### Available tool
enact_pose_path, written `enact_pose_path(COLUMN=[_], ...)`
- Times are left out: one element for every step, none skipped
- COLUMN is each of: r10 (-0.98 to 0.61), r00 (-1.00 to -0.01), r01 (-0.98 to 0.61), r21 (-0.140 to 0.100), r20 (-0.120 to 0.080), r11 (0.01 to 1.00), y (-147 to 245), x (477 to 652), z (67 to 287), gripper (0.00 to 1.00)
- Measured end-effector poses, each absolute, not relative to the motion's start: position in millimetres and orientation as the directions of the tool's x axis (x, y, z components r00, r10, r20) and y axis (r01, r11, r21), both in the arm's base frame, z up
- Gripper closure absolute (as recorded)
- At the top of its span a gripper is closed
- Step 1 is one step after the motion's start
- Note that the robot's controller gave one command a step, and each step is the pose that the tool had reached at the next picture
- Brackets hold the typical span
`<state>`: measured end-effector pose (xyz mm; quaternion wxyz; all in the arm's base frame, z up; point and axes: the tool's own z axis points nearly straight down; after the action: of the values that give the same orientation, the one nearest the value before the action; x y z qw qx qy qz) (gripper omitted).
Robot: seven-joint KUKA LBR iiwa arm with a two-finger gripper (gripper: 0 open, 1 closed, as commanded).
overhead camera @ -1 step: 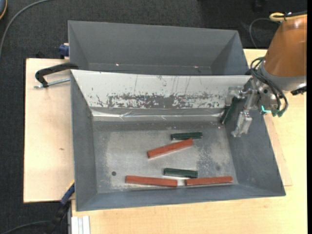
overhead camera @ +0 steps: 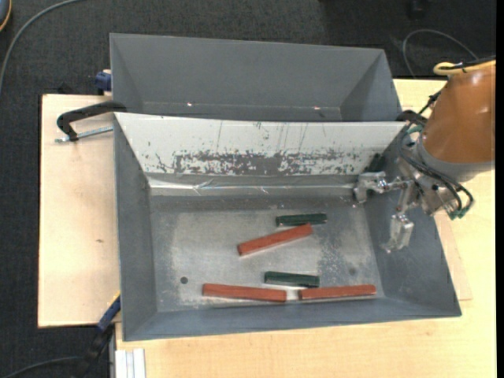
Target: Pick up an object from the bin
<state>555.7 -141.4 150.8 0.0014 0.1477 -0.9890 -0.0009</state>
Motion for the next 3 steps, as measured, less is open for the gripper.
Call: enact_pose_path(r10=[-0.336, -0.466, -0.461], r00=[-0.942, -0.885, -0.888], r01=[-0.336, -0.466, -0.461], r21=[0.006, 0.005, 0.001], r20=[0.002, -0.001, -0.002], r11=[0.942, 0.885, 0.888], y=[-94.8, -1.9, -6.8], x=[587.5, 566.2, 566.9], z=[68.3, 70.9, 71.2], gripper=[0.0, 0.0, 1.0])
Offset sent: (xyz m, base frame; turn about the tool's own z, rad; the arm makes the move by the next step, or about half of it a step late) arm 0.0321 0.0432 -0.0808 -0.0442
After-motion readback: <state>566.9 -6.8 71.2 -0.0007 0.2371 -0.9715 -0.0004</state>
